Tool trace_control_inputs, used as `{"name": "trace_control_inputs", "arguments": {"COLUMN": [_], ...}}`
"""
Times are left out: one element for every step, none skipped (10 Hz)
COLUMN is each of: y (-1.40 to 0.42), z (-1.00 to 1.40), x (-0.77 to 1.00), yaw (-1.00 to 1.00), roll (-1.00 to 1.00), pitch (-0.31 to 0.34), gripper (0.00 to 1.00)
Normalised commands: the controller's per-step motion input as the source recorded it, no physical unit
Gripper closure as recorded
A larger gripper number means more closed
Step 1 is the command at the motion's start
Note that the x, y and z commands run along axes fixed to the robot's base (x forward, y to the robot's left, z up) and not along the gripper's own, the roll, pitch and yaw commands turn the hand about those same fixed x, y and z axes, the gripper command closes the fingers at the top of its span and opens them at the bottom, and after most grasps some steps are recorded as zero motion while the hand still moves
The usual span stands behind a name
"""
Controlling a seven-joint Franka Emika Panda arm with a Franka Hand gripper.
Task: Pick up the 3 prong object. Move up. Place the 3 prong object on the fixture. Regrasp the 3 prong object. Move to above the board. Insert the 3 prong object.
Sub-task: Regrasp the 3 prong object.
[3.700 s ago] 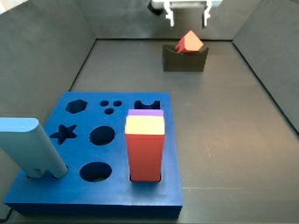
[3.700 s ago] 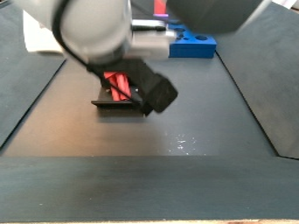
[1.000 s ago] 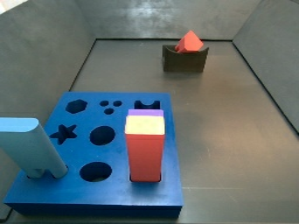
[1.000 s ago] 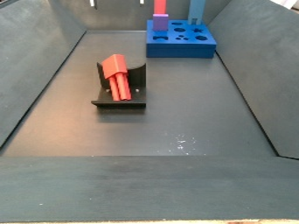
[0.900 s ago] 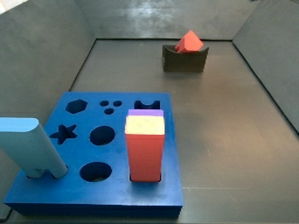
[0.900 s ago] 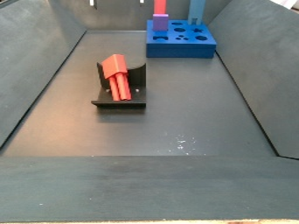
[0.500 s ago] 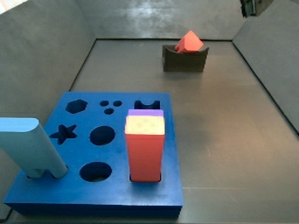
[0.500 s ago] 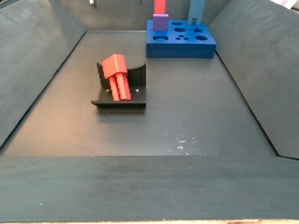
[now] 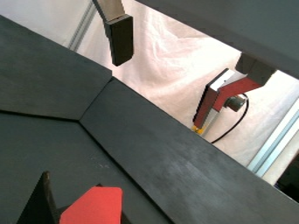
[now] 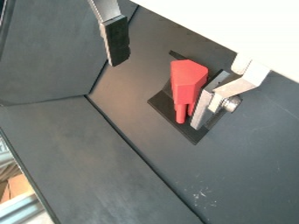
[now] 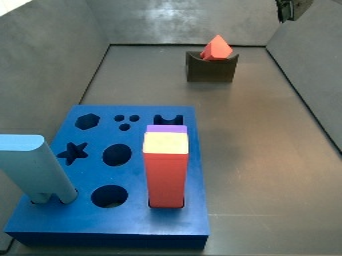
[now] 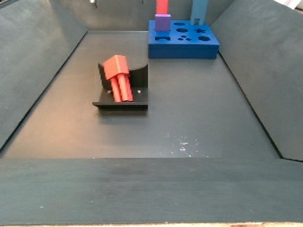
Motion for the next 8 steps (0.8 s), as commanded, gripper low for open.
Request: {"name": "trace_control_inputs", "arguments": {"y": [0.07, 0.07, 0.06, 0.06, 0.06, 0.05, 0.05, 0.05], "z": [-1.00, -1.00, -1.00, -1.00, -1.00, -1.00, -1.00, -1.00], "x": [0.04, 0.05, 0.06, 0.07, 0.07, 0.07, 0.07, 0.07], "yaw": [0.23, 0.17, 0.10, 0.06, 0.03, -0.03, -0.06, -0.08], "roll": [0.11, 0.11, 0.09, 0.08, 0.08, 0.07, 0.07, 0.07], "pitch": [-0.101, -0.140, -0.176, -0.185, -0.182, -0.166, -0.154, -0.120], "gripper": [0.00, 0.00, 0.00, 0.00, 0.00, 0.00, 0.00, 0.00]}}
